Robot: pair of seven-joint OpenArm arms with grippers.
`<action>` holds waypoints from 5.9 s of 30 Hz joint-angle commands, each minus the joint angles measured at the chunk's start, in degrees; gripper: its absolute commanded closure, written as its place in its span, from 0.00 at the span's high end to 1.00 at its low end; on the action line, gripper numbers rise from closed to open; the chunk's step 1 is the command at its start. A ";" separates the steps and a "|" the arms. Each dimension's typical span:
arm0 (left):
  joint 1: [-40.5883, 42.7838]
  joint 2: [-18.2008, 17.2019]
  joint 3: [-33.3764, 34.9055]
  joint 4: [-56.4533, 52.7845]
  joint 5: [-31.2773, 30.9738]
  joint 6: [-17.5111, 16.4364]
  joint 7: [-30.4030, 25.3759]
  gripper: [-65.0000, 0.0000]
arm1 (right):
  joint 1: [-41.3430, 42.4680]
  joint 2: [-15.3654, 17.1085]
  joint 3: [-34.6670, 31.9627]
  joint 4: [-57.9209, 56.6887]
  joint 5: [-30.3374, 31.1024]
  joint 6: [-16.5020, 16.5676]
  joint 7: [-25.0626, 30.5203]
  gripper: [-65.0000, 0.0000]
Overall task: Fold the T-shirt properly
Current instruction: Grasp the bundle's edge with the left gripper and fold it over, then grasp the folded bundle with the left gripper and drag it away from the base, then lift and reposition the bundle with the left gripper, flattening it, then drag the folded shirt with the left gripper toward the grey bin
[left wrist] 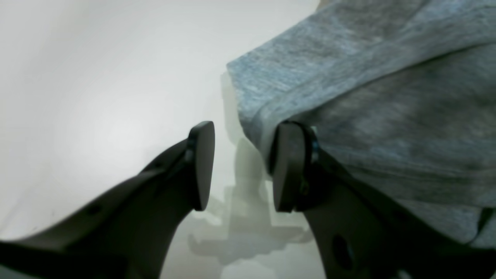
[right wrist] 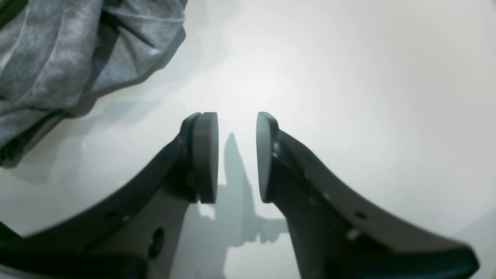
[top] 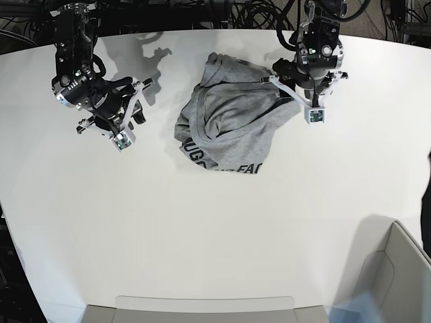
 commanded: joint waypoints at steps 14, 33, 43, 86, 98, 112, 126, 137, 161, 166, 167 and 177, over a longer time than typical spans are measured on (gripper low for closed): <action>2.35 -0.60 -9.78 1.40 -32.86 0.00 -10.16 0.37 | 0.63 3.11 0.35 0.90 0.57 0.12 0.85 0.26; 3.23 -0.78 2.27 1.31 -44.55 0.08 -1.55 0.00 | 1.77 3.02 0.35 -2.62 0.57 0.12 0.93 0.26; -5.73 -0.78 18.00 -9.94 -19.06 0.61 -1.19 0.00 | 1.68 2.41 4.22 -2.36 0.83 0.12 0.93 0.26; -26.04 -7.02 30.84 -15.39 1.78 6.41 -20.53 0.45 | -4.73 2.41 18.81 -1.92 0.83 6.97 0.67 0.26; -32.72 -6.93 38.31 -21.02 1.78 6.24 -19.83 0.45 | -5.70 2.41 18.81 -2.01 0.83 6.97 0.67 0.26; -39.32 -7.02 43.15 -28.93 1.43 6.06 -19.83 0.47 | -5.52 2.59 18.81 -2.27 0.83 6.97 0.67 0.26; -41.52 -7.02 46.05 -33.94 1.43 6.15 -19.83 0.30 | -5.44 2.67 18.90 -2.27 0.83 6.97 0.76 0.26; -35.80 -8.34 34.62 -20.31 1.52 6.15 -14.12 0.09 | -5.44 2.59 18.90 -2.27 0.65 6.97 0.85 0.26; -16.46 -8.69 13.26 -19.87 1.60 1.32 -10.34 0.04 | -2.27 2.41 17.23 -2.27 0.83 6.97 0.67 0.26; -13.91 -8.69 10.18 -11.61 1.69 1.84 -10.25 0.29 | -2.27 2.50 16.88 -2.27 0.83 6.97 0.76 0.26; -13.21 -8.60 9.21 -9.32 1.52 1.58 -10.25 0.36 | -2.27 2.50 16.79 -2.27 0.83 6.97 0.76 0.26; -10.39 -8.25 6.75 -0.97 1.52 1.84 -10.86 0.19 | -0.69 2.67 16.70 -2.18 0.83 6.97 0.67 0.08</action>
